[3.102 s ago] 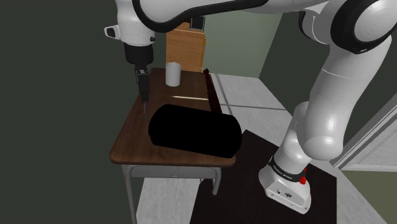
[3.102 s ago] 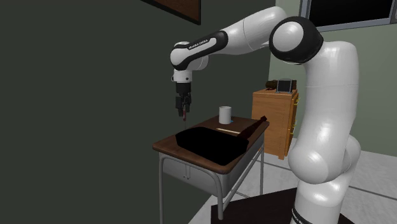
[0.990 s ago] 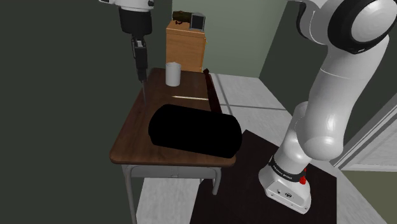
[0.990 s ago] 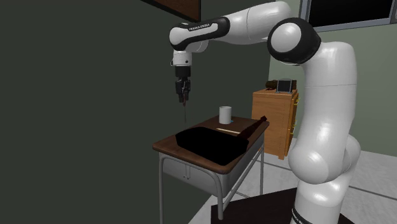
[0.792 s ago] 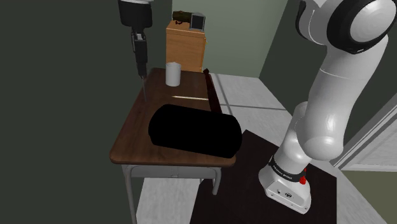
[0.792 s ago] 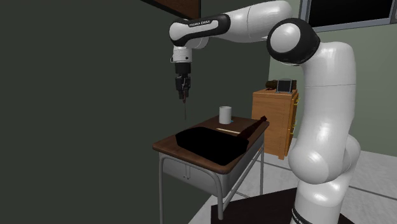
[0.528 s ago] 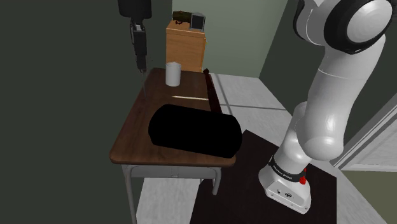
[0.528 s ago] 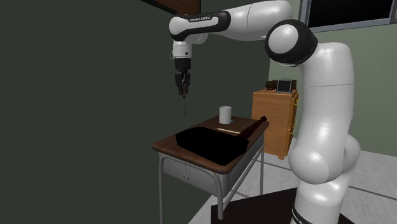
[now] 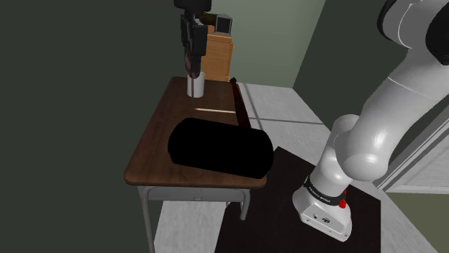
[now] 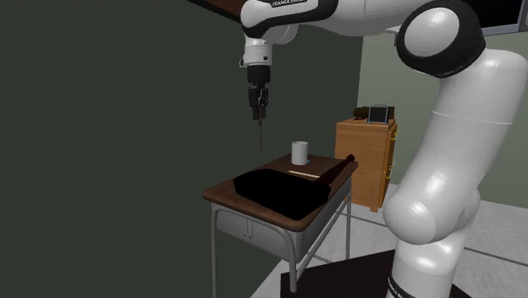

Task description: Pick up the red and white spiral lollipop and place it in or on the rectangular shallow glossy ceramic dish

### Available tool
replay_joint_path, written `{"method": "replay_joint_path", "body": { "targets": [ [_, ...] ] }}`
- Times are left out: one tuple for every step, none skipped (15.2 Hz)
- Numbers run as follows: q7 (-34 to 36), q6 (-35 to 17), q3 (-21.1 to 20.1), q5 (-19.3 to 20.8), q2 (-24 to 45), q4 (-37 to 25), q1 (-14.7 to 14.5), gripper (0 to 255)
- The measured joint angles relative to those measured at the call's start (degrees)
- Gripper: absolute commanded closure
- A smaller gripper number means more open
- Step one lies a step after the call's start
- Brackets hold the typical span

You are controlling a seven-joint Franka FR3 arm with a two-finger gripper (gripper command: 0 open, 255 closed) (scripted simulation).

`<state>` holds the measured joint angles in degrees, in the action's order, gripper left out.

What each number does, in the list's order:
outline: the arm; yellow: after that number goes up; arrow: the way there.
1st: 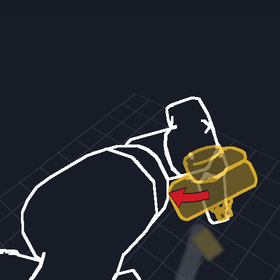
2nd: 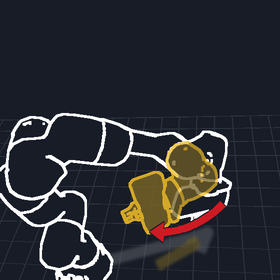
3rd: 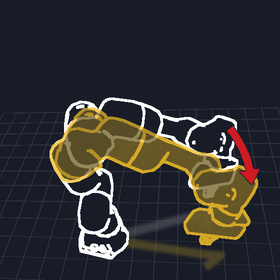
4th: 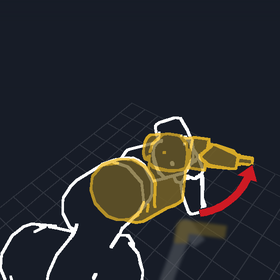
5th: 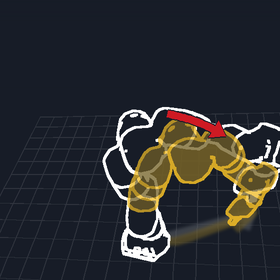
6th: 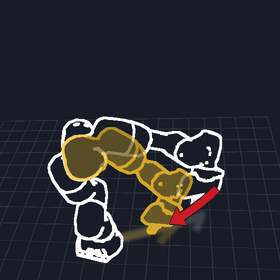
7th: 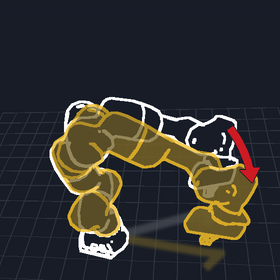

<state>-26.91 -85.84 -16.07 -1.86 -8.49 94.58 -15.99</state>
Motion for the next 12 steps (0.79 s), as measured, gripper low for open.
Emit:
{"method": "replay_joint_path", "body": {
  "targets": [
    [-0.4,0.2,0.3,-0.6,-2.2,1.9,0.0,255],
    [-0.6,0.6,0.5,-1.1,-4.4,3.6,0.0,255],
    [-0.6,0.7,0.6,-1.6,-6.4,5.4,-0.1,255],
    [-1.0,1.5,1.0,-2.1,-8.9,7.2,-0.2,255],
    [-1.1,2.3,1.2,-2.5,-10.7,8.0,-0.3,255],
    [-1.7,2.5,1.7,-2.9,-13.1,10.2,-0.4,255],
    [-1.9,3.3,2.0,-3.4,-15.5,11.9,-0.6,255],
    [-2.0,3.4,2.1,-3.5,-16.6,12.7,-0.7,255],
    [-2.1,3.0,2.2,-3.6,-17.2,13.7,-0.7,255],
    [-2.2,2.5,2.2,-3.7,-17.7,14.8,-0.8,255],
    [-2.2,1.9,2.2,-3.8,-18.1,15.7,-0.8,255],
    [-2.1,1.3,2.1,-3.9,-18.3,16.7,-0.9,255]
  ]
}}
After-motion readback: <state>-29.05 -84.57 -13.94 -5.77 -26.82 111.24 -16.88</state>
